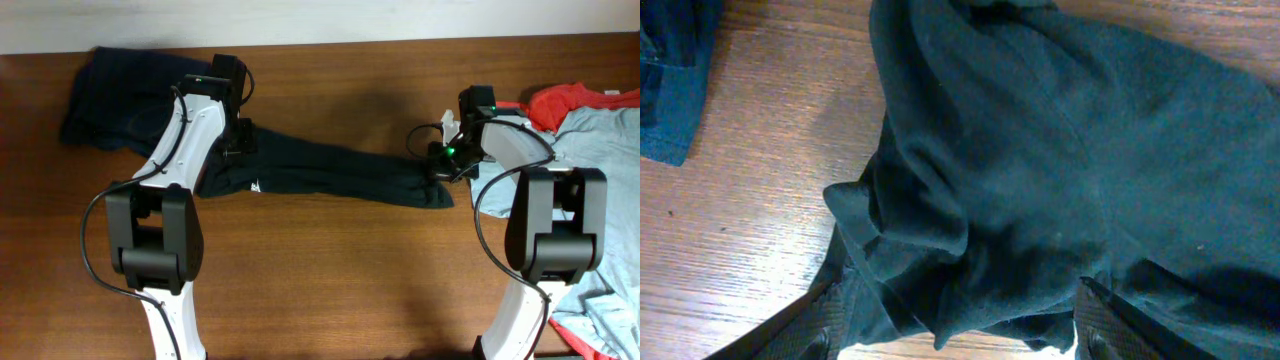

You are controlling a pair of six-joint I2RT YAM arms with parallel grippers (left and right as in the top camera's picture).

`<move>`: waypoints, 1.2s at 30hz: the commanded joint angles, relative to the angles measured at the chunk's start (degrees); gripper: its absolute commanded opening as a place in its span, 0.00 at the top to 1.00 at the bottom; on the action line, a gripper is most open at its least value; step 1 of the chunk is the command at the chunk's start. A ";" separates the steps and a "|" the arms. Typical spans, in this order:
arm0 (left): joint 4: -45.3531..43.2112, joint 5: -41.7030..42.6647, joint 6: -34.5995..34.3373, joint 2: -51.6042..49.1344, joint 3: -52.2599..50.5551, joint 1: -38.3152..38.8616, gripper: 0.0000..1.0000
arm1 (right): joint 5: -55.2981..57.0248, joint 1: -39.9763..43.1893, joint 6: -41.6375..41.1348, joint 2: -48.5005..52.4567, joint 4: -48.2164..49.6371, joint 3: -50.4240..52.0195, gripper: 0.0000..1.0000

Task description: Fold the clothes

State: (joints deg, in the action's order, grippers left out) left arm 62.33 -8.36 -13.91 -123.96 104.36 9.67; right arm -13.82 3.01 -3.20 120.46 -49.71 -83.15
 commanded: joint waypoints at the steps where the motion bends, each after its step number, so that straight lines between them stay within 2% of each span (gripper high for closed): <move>1: -0.20 1.36 0.66 2.58 2.60 -1.29 0.27 | 8.17 1.38 -0.28 2.69 -3.58 0.17 0.96; 9: 0.31 7.82 0.11 5.90 5.01 -5.92 0.26 | 13.07 6.73 -0.22 -0.33 -9.60 -4.68 0.96; 16: 2.69 13.55 3.76 6.75 5.01 -9.38 0.26 | 13.03 10.34 1.14 -1.51 -12.39 -8.13 0.96; 23: 3.69 13.44 5.88 6.75 5.01 -9.60 0.26 | 13.00 10.40 2.75 -1.51 -22.58 -20.87 0.96; 28: 4.02 8.61 5.88 6.73 4.98 -9.64 0.26 | 12.94 10.12 2.73 -1.51 -26.97 -26.05 0.96; 29: 4.04 7.76 5.88 6.73 4.98 -9.64 0.16 | 12.79 10.05 2.73 -1.51 -27.21 -26.25 0.96; 30: 4.07 6.95 5.88 6.73 4.98 -9.64 0.01 | 12.31 9.94 2.75 -1.51 -27.30 -26.32 0.96; 36: 4.13 6.86 5.88 6.73 4.98 -9.64 0.01 | 9.33 8.52 2.71 -1.51 -27.41 -26.32 0.96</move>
State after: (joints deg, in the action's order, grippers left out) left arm 66.39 -0.27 -8.95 -118.65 108.60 0.03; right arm -2.83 12.80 -0.99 120.46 -76.95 -108.40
